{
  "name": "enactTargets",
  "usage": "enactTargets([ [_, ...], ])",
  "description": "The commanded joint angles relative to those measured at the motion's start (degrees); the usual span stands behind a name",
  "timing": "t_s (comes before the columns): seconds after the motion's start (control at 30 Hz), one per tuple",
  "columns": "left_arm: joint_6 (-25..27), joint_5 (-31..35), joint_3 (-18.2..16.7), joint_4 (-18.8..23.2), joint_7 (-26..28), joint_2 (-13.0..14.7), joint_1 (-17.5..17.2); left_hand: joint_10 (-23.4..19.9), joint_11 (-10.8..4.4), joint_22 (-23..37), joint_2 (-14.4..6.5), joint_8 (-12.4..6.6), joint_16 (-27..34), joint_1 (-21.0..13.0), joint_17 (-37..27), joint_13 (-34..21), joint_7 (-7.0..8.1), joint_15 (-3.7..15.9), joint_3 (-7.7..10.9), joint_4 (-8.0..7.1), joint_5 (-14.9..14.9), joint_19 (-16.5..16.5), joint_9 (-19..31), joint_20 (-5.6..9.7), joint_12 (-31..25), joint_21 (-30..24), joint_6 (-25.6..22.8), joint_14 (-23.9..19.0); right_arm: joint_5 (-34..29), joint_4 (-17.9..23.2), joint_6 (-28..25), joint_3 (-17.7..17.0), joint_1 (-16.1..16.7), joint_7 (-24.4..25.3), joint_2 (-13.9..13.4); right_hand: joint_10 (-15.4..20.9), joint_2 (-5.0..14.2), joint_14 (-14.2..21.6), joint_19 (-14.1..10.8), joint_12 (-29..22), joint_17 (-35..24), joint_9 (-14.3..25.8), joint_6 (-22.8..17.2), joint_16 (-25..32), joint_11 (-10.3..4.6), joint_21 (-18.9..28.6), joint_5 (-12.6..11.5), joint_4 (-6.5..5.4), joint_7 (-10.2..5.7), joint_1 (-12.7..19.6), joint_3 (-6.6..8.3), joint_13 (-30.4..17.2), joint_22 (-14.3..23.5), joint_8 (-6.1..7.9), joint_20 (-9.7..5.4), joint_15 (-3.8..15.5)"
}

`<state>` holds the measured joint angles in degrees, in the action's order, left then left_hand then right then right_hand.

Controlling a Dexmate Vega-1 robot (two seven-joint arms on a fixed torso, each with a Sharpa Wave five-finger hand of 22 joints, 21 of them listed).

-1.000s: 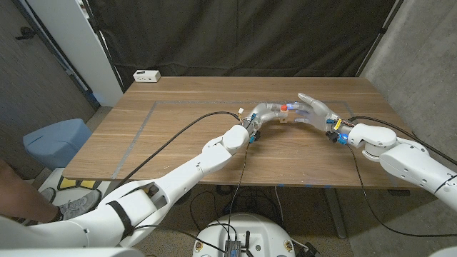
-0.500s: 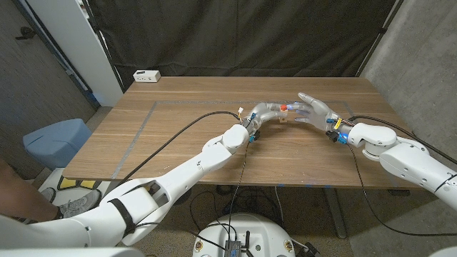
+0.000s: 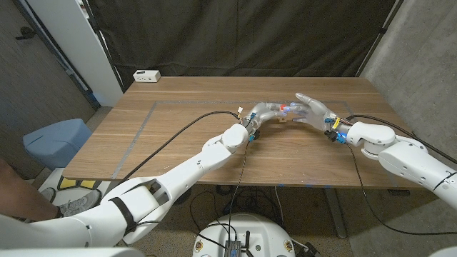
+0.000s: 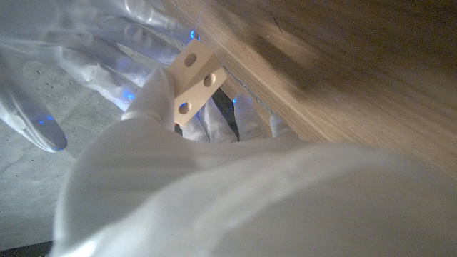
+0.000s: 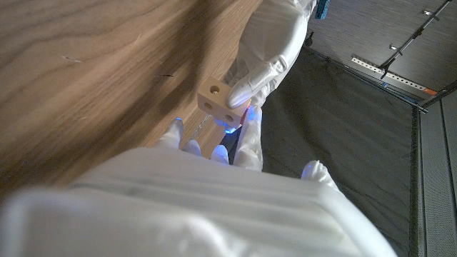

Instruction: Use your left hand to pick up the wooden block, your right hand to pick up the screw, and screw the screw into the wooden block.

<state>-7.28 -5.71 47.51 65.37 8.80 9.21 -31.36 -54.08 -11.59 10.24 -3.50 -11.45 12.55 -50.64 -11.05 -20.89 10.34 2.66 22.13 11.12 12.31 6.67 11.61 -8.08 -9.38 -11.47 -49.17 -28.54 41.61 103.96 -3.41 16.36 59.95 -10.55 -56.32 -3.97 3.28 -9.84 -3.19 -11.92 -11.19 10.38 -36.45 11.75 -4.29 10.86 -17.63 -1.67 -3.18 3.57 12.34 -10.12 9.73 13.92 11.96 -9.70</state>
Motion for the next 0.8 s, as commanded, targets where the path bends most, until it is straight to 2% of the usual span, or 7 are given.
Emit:
enactTargets([
  [0.03, -0.69, -0.3, -0.09, -1.27, -0.54, -0.26, 0.52, -0.66, -0.14, 0.31, -3.96, -0.29, 0.18, 1.99, -0.11, -9.91, -3.38, 3.59, 2.5, -2.11, 0.34, 0.19, 0.06, -0.2, -4.14, -0.41, -3.99, -0.47, -0.03, -0.43, 0.33, 0.49, -0.7, -1.2, 0.09, 0.46, 0.68, -1.27, -0.29, -0.4, 0.07, 0.08, -0.9, 0.3, -0.26, 0.17, -0.44, -0.13, 0.13, 0.23, -0.17, -0.2, 0.16, 0.08, 0.15, 0.58],
  [0.33, -0.8, -0.24, -0.15, -1.39, -0.43, -0.25, 0.63, -0.63, -0.16, 0.31, -3.97, -0.3, 0.2, 2.02, -0.12, -9.93, -3.33, 3.69, 2.52, -2.13, 0.35, 0.19, 0.06, -0.21, -4.14, -0.41, -4.03, -0.52, 0.17, 0.27, 0.38, -0.65, 0.45, 0.73, -0.25, 1.6, 0.78, -0.48, -0.59, -0.51, 0.09, 0.07, -1.83, 0.51, -0.06, 0.25, -0.52, -0.1, 0.44, 0.39, -0.15, -0.19, 0.16, 0.02, 0.06, 0.71],
  [0.57, -0.75, -0.21, -0.09, -1.44, -0.54, -0.26, 0.71, -0.63, -0.25, 0.31, -3.98, -0.28, 0.19, 2.08, -0.13, -9.94, -3.4, 3.61, 2.5, -2.17, 0.35, 0.15, 0.06, -0.23, -4.15, -0.4, -3.97, -0.46, 0.4, 0.63, 0.53, -1.75, 1.73, 2.61, -0.31, 2.8, 0.83, 1.41, -2.6, -0.49, 0.18, 0.08, -2.5, 1.03, 0.39, 0.88, -0.61, -0.01, 0.66, 0.64, -0.15, -0.19, 0.21, -0.29, -0.39, 0.6],
  [0.8, -0.75, -0.14, -0.05, -1.45, -0.54, -0.27, 0.79, -0.63, -0.16, 0.31, -3.97, -0.29, 0.2, 2.09, -0.16, -9.9, -3.41, 3.53, 2.46, -2.17, 0.33, 0.16, 0.06, -0.23, -4.12, -0.4, -4.0, -0.42, -0.04, 0.69, 1.26, -2.51, 2.75, 4.53, 0.14, 2.61, 0.69, 1.58, -3.66, -0.13, 0.24, 0.09, -1.61, 0.91, 0.61, 1.09, -0.63, 0.12, 0.43, 0.81, -0.21, -0.19, 0.2, -0.98, -0.16, 0.57],
])
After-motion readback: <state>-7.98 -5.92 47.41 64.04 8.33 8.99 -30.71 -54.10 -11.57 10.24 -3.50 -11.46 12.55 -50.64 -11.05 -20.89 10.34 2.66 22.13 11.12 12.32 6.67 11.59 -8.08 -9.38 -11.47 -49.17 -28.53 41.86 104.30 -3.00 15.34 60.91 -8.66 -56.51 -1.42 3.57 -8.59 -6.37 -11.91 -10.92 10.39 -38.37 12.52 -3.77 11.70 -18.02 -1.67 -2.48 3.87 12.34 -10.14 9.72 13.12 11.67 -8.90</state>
